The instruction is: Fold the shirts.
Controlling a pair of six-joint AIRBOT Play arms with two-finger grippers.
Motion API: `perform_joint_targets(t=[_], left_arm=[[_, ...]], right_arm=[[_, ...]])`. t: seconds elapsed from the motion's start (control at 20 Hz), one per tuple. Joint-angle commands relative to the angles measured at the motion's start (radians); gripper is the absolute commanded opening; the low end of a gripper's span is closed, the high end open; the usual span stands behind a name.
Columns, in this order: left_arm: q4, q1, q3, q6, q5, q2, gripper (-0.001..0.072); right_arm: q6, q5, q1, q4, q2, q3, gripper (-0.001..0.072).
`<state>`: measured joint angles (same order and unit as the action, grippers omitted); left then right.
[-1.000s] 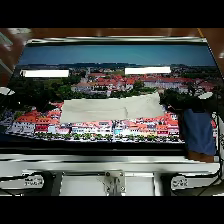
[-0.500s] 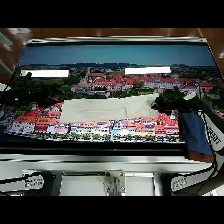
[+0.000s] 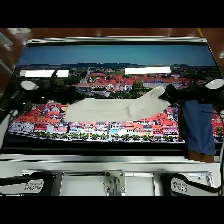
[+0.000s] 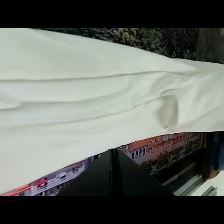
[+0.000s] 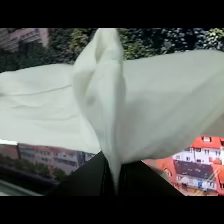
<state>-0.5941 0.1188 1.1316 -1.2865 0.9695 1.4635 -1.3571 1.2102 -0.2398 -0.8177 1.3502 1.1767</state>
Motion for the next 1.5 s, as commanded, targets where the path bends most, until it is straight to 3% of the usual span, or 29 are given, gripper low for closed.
perform_joint_targets(t=[0.0, 0.35, 0.45, 0.65, 0.8, 1.05, 1.45], left_arm=[[0.089, 0.255, 0.001, 0.007, -0.212, 0.068, 0.0045], [0.468, 0.596, 0.019, 0.019, -0.440, 0.244, 0.0045], [0.602, 0.671, 0.057, 0.032, -0.446, 0.297, 0.0045], [0.685, 0.722, 0.152, 0.038, -0.443, 0.380, 0.0044], [0.652, 0.646, 0.154, 0.091, -0.427, 0.343, 0.0043], [0.394, 0.409, 0.154, 0.093, -0.421, 0.127, 0.0043], [0.323, -0.064, 0.154, 0.097, -0.307, -0.318, 0.0044]], right_arm=[[-0.070, 0.131, 0.000, 0.000, -0.184, 0.010, 0.0072], [-0.179, 0.293, 0.000, 0.000, -0.447, 0.010, 0.0072], [-0.198, 0.308, 0.000, 0.000, -0.499, 0.010, 0.0072], [-0.219, 0.309, 0.000, 0.000, -0.539, 0.010, 0.0072], [-0.218, 0.289, 0.000, -0.032, -0.530, 0.010, 0.0072], [-0.192, 0.225, 0.124, -0.092, -0.409, 0.010, 0.0072], [-0.184, -0.254, 0.560, -0.068, -0.043, 0.010, 0.0072]])
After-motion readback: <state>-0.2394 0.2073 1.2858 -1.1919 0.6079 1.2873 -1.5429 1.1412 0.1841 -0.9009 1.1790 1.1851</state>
